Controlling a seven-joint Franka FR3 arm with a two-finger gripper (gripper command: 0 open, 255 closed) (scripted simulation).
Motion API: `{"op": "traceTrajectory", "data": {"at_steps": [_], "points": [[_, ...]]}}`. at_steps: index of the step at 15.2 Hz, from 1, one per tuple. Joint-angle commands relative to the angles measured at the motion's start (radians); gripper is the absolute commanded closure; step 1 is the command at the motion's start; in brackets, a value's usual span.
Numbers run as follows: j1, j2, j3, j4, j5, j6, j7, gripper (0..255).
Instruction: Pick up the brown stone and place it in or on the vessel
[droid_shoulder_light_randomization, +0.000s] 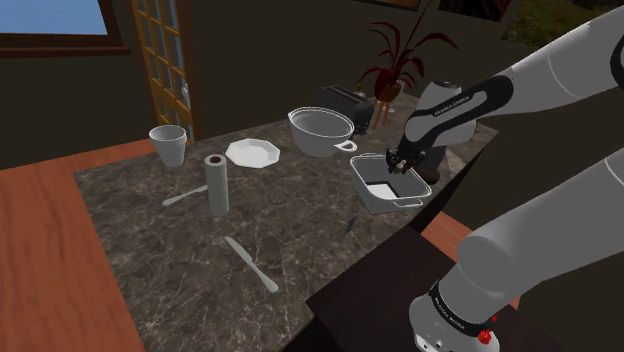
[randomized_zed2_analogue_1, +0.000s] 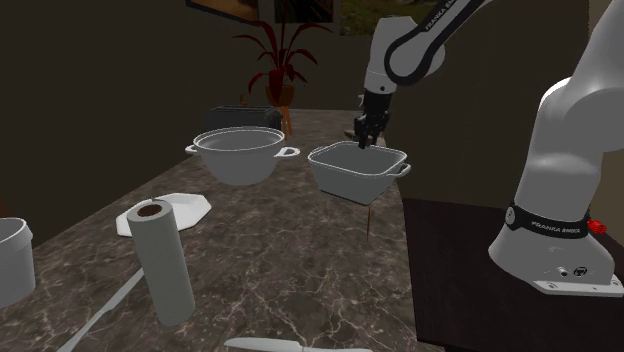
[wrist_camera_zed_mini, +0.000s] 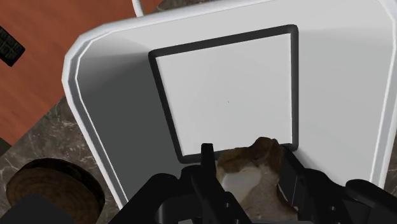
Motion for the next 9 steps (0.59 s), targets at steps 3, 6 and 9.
{"op": "traceTrajectory", "data": {"at_steps": [3,6,9], "points": [[0.001,0.051,-0.007,-0.017,0.001,0.069,0.001,255],[0.002,0.083,-0.01,-0.024,0.004,0.107,0.0,255],[0.002,0.084,-0.01,-0.024,0.005,0.107,0.0,255]]}}
